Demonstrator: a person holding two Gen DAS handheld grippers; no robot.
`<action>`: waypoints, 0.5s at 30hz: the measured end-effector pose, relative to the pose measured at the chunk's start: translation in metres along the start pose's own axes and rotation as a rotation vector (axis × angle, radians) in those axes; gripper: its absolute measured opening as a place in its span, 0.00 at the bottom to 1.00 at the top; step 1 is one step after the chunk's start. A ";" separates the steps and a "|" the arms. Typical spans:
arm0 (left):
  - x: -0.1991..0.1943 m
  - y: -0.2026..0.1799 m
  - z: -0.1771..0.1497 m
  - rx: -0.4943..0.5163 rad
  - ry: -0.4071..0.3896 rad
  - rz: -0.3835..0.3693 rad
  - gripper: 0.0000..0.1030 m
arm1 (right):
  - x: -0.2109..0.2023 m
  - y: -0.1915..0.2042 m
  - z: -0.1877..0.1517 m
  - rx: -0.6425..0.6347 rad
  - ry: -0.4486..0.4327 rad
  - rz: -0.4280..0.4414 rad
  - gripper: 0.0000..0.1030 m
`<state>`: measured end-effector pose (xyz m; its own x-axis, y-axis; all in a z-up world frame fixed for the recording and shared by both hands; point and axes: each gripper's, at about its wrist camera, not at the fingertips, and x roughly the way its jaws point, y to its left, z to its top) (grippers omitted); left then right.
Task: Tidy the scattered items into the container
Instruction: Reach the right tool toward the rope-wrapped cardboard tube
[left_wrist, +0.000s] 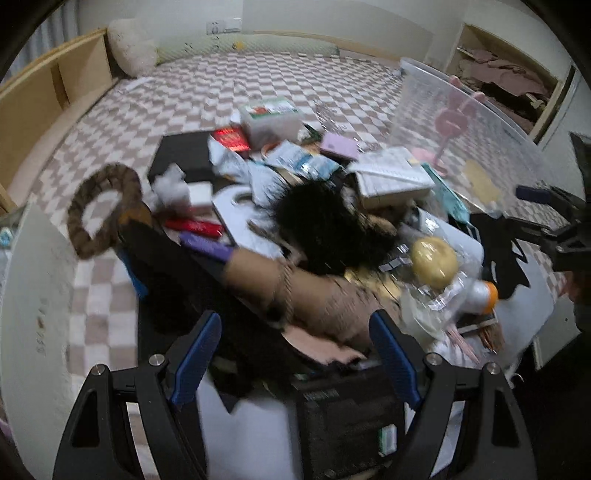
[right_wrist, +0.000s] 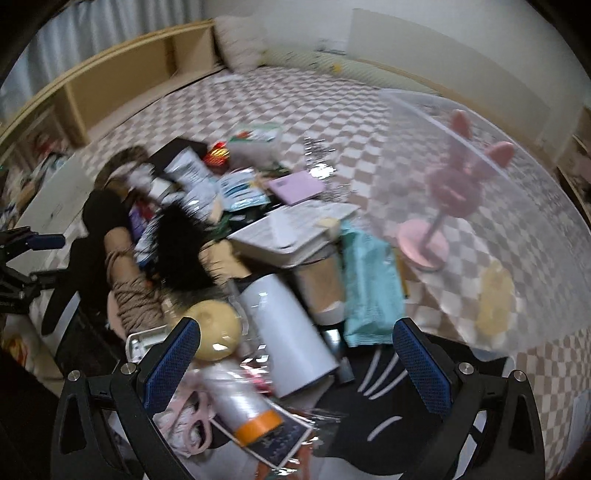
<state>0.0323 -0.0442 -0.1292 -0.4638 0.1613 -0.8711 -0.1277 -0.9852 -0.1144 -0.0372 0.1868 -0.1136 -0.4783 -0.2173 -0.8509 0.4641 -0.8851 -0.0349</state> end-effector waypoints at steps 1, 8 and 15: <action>0.000 -0.005 -0.007 0.003 0.008 -0.009 0.80 | 0.002 0.004 0.000 -0.009 0.007 0.010 1.00; 0.014 -0.047 -0.046 0.107 0.099 -0.040 0.80 | 0.012 0.032 0.005 -0.057 0.039 0.053 1.00; 0.030 -0.060 -0.060 0.187 0.138 0.014 0.80 | 0.024 0.056 0.016 -0.098 0.059 0.059 1.00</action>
<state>0.0785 0.0162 -0.1765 -0.3442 0.1255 -0.9305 -0.2879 -0.9574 -0.0226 -0.0347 0.1256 -0.1275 -0.4043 -0.2406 -0.8824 0.5620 -0.8265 -0.0321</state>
